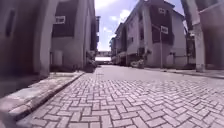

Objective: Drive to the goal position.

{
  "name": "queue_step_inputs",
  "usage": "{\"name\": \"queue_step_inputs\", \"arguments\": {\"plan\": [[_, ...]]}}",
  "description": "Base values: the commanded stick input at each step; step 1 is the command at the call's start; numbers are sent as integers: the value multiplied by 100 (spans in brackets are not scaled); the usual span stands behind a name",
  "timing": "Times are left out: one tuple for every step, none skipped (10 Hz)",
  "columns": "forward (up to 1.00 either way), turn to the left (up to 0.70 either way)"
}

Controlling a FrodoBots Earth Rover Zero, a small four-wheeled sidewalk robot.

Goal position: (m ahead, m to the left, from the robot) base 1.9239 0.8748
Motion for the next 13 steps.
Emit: {"name": "queue_step_inputs", "arguments": {"plan": [[50, 0], [50, 0], [50, 0], [50, 0], [50, 0], [50, 0], [50, 0], [50, 0], [50, 0], [50, 0], [50, 0], [50, 23], [50, 50]]}}
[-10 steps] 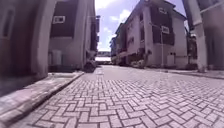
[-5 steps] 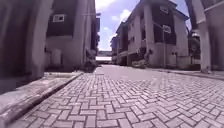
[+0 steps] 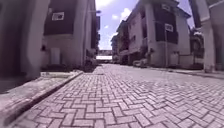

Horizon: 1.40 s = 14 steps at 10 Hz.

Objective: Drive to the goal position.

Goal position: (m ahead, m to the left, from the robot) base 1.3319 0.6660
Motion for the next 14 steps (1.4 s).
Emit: {"name": "queue_step_inputs", "arguments": {"plan": [[50, 47], [50, 37], [50, 20], [50, 6], [50, 2], [50, 0], [50, 0], [50, 0], [50, 47], [50, 36], [50, 0], [50, 0], [50, 0], [50, 0]]}}
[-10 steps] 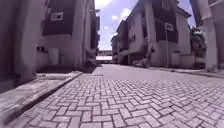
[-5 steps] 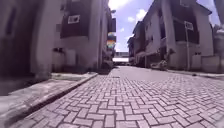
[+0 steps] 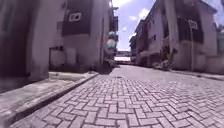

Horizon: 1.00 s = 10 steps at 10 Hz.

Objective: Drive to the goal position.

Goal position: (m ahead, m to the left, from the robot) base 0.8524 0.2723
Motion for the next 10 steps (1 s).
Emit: {"name": "queue_step_inputs", "arguments": {"plan": [[50, 0], [50, 0], [50, 0], [50, 0], [50, 0], [50, 0], [50, 0], [50, 0], [50, 0], [50, 0]]}}
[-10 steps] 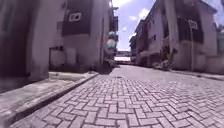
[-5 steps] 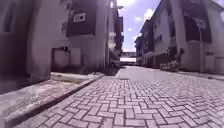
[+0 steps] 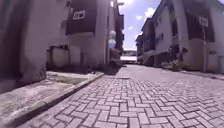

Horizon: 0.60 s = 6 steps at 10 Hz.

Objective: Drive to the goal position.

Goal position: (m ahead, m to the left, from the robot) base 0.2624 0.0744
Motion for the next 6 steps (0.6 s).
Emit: {"name": "queue_step_inputs", "arguments": {"plan": [[50, 0], [50, 0], [50, 0], [50, 0], [50, 0], [50, 0]]}}
